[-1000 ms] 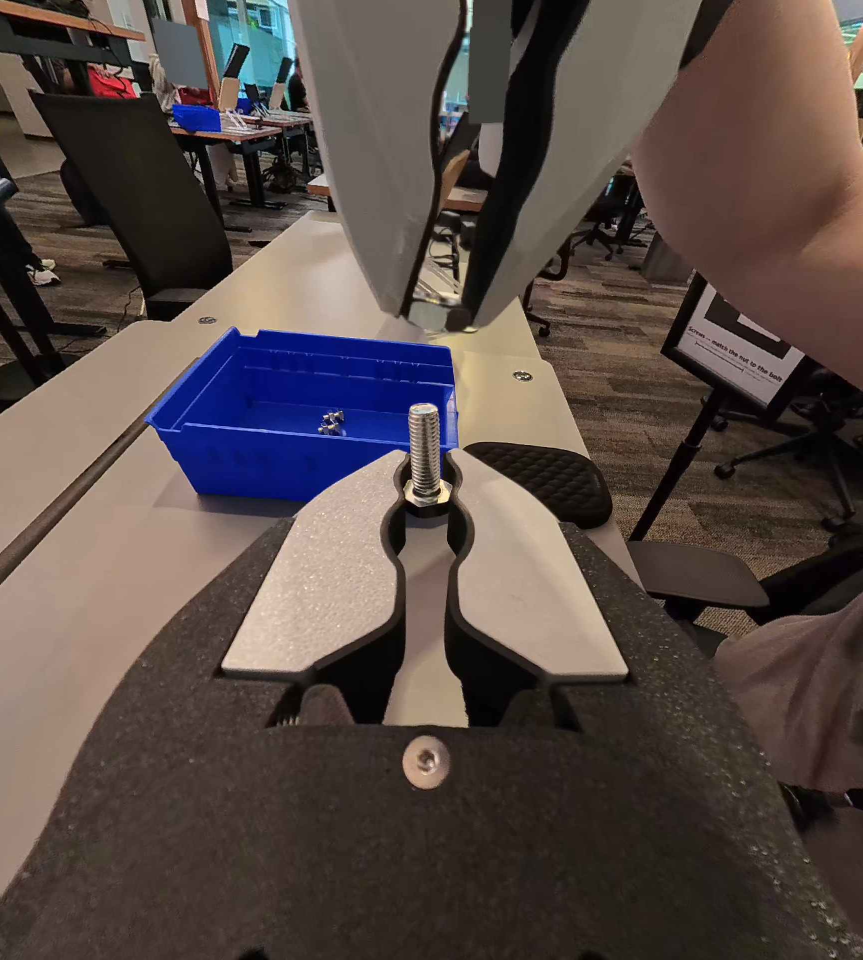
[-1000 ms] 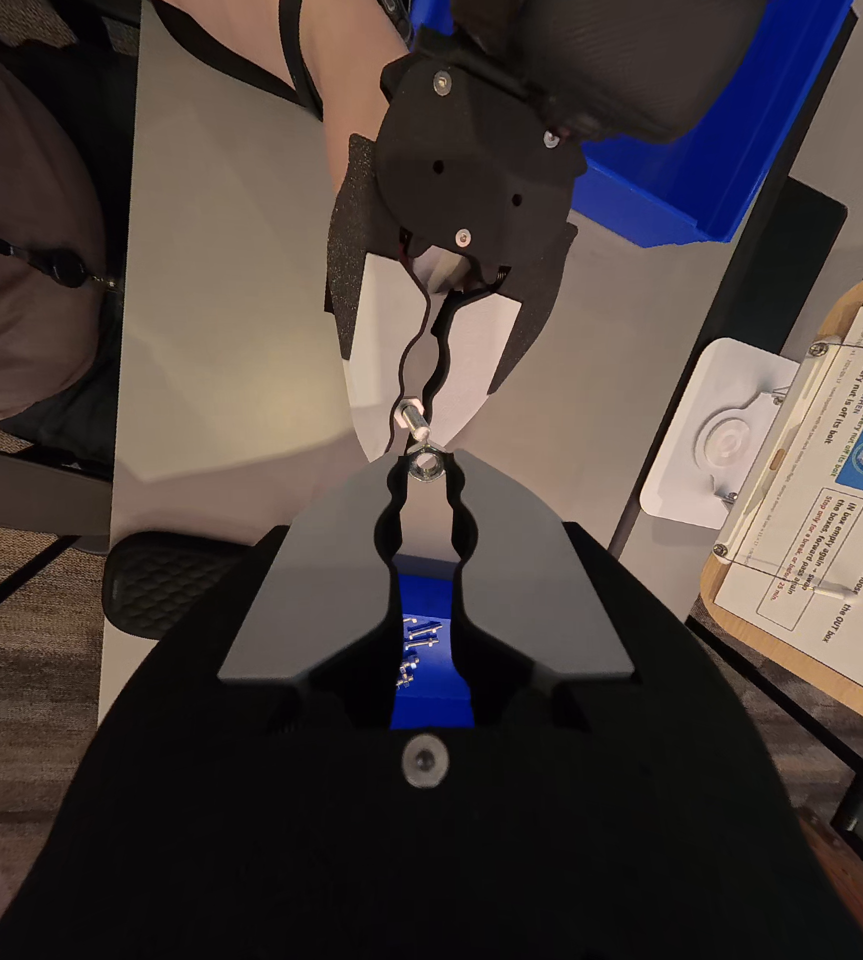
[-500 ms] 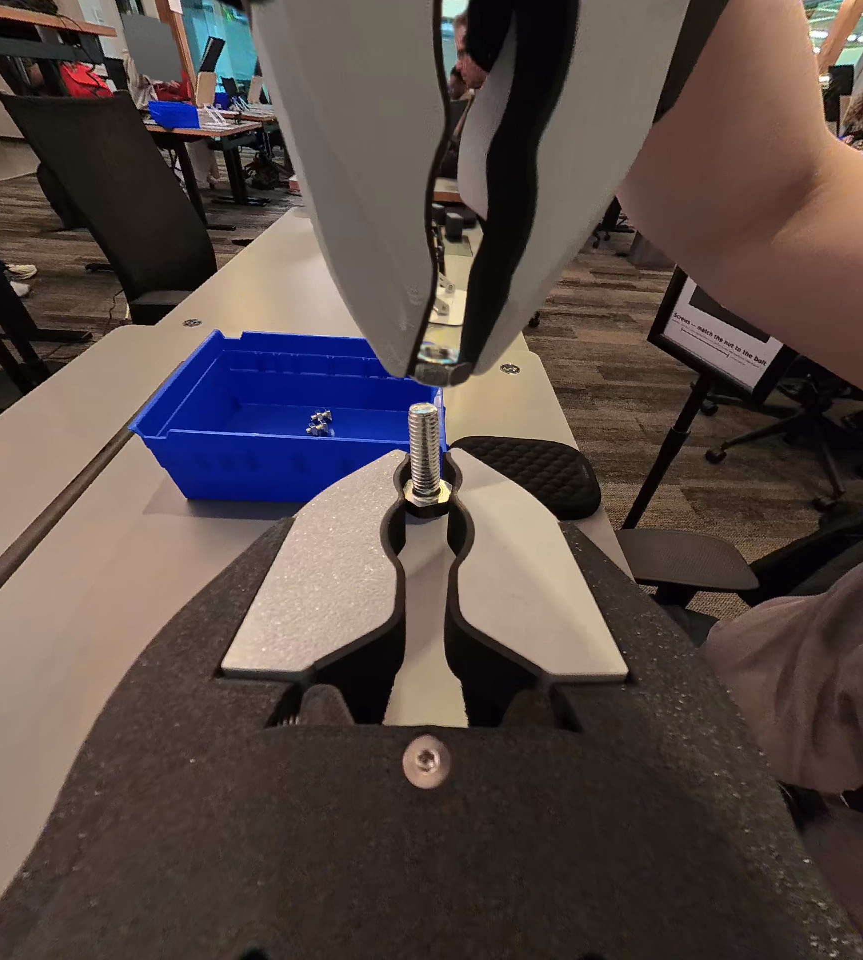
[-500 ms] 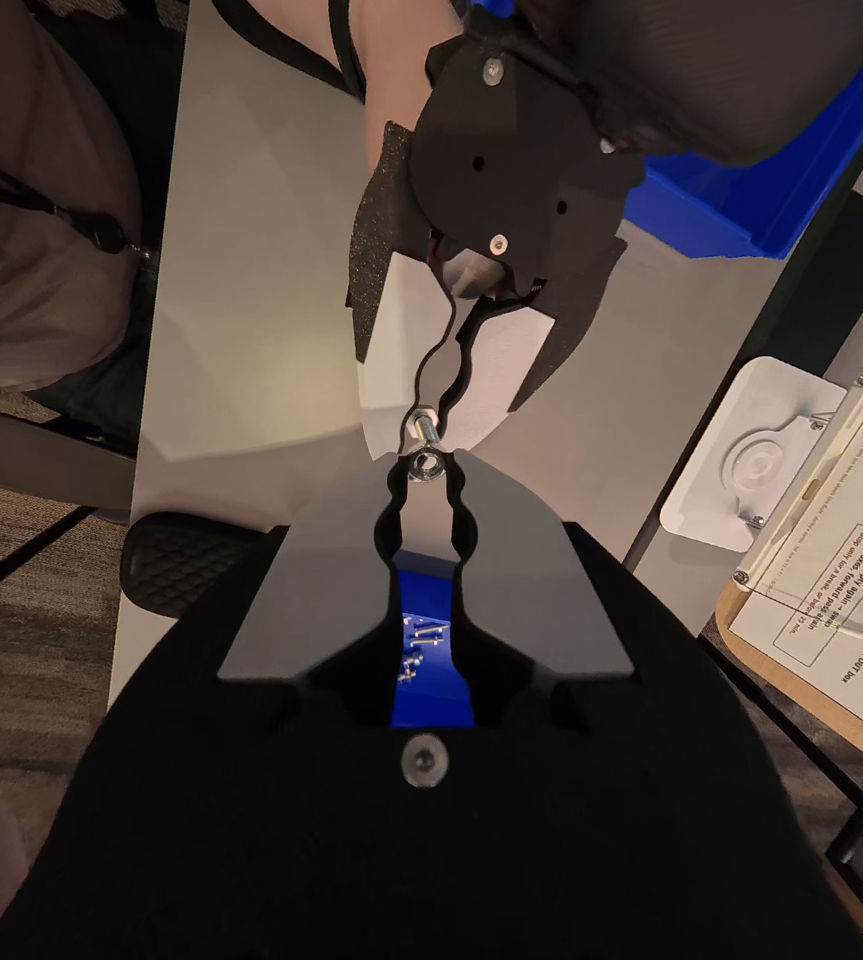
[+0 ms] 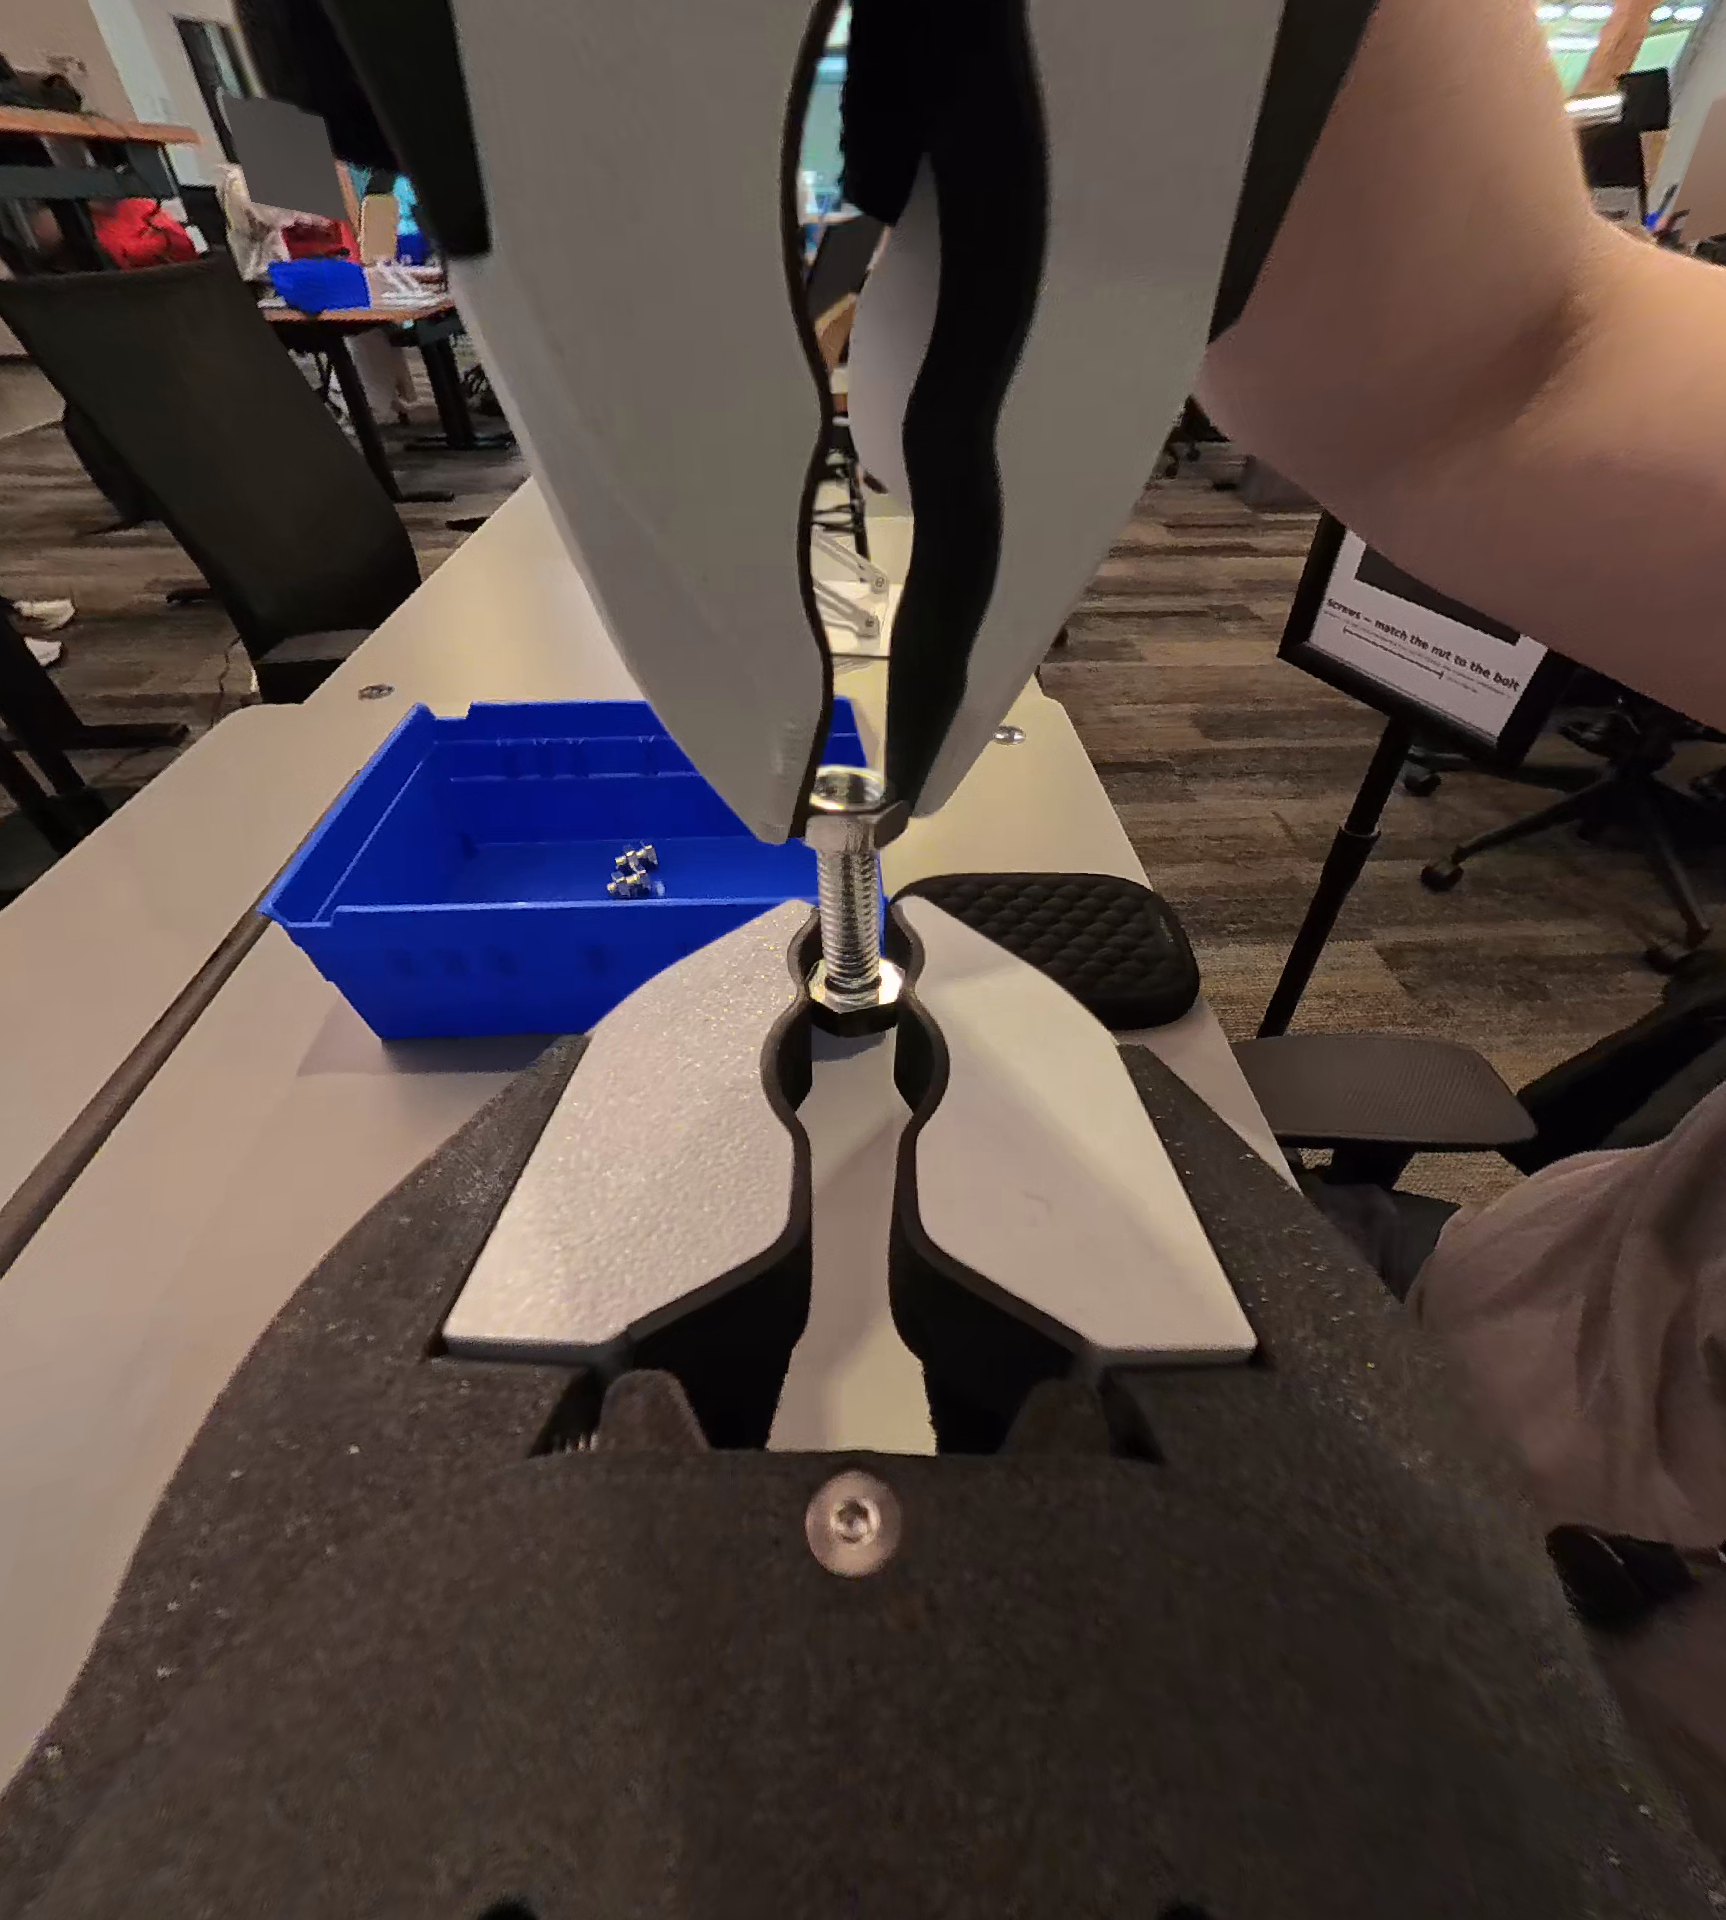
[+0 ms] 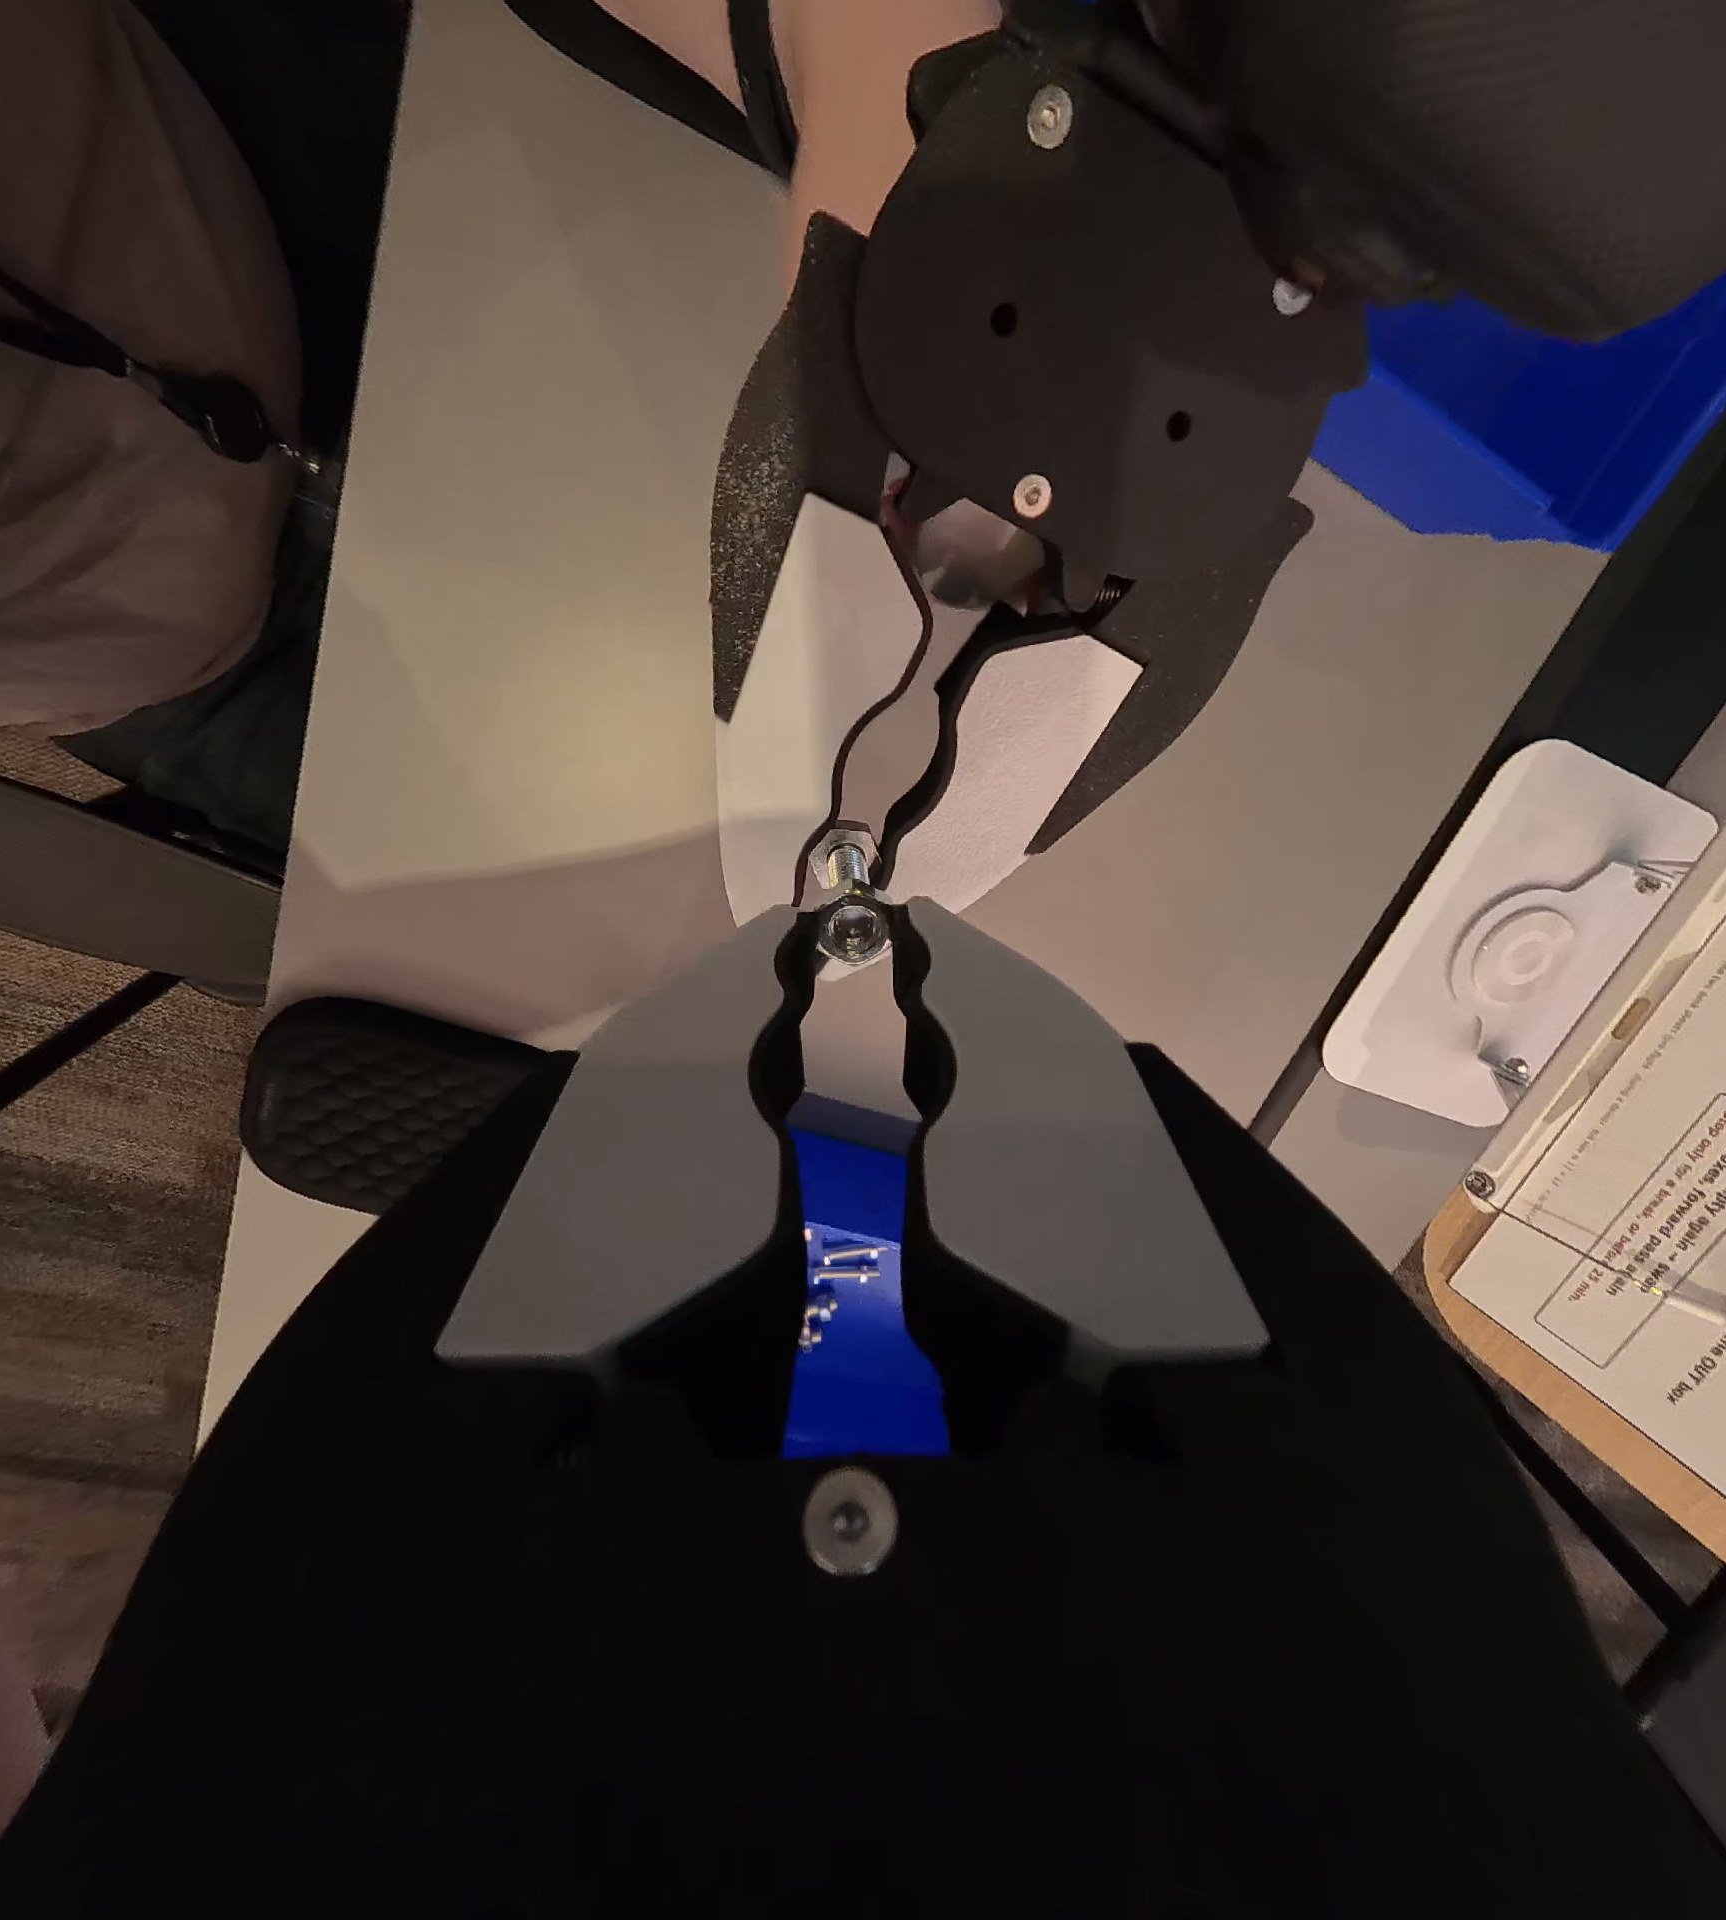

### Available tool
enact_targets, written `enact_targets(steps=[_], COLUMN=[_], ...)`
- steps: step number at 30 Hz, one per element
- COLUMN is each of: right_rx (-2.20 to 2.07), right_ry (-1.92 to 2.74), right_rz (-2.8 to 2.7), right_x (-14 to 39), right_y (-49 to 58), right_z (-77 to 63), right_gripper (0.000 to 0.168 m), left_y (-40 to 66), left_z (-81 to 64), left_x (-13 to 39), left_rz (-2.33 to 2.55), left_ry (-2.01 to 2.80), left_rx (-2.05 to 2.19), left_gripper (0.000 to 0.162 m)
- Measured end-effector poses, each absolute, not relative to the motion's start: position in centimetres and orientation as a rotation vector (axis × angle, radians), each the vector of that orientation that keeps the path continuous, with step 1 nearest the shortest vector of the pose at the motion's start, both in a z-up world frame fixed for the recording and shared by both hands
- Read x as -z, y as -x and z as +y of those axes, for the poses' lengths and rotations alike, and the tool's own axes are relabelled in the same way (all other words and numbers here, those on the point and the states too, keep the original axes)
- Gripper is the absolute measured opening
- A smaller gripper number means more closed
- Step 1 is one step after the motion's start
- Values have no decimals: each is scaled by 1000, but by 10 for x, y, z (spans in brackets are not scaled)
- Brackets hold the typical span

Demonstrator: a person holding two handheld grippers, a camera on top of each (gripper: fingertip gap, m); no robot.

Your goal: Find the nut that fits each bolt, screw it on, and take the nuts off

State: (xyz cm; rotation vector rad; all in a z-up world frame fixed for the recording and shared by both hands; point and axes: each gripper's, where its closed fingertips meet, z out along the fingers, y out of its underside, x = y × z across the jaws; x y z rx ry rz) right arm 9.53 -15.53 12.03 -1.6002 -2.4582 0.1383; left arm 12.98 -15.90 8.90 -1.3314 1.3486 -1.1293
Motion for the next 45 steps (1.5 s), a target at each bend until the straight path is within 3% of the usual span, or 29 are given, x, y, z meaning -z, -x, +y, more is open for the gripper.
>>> enact_targets(steps=[12,45], right_rx=[-138,-402], right_ry=[1702,2453], right_rz=[-2385,-1488], right_x=[-119,-123], right_y=[-96,-77], right_z=[-153,-112], right_gripper=[16,15], left_y=[-129,-105], left_z=[-153,-101], left_x=[-87,-90], left_rz=[1334,1065], left_ry=[1364,1513], left_rx=[1049,690], left_gripper=[10,10])
